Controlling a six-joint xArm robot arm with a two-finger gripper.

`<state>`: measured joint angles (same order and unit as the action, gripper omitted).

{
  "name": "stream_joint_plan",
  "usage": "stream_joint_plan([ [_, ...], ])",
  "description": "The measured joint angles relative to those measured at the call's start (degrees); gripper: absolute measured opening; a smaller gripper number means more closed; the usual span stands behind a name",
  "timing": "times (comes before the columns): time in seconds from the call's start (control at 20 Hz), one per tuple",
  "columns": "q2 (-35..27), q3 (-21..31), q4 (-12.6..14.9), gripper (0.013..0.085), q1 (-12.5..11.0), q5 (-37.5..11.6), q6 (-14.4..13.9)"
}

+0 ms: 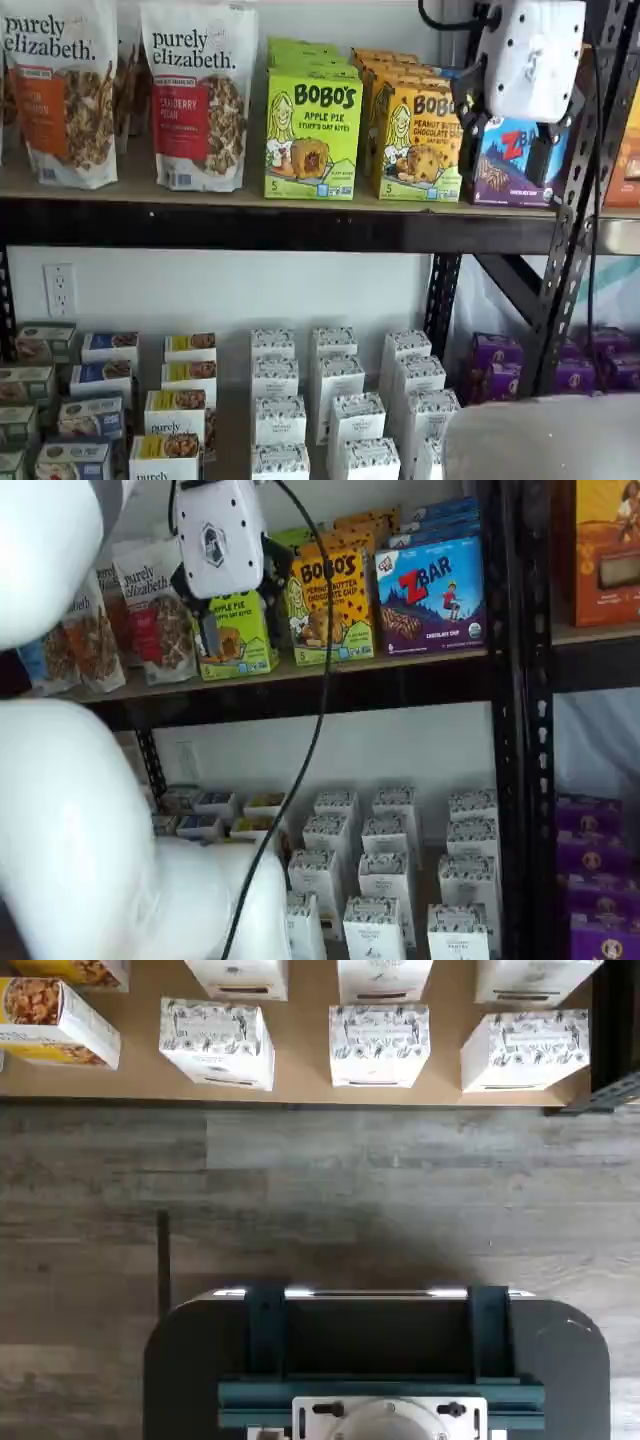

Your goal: Pick the green box on the top shelf, the fourth from the left

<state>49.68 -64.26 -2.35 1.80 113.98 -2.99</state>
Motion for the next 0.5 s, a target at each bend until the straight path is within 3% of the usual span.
stream_joint_plan([
  [0.15,-0.23,-0.04,-6.57,0.085,-6.06,0.84,3.03],
  [0.5,-0.1,0.02,-7.1,0.085,-6.31,-0.05,3.45],
])
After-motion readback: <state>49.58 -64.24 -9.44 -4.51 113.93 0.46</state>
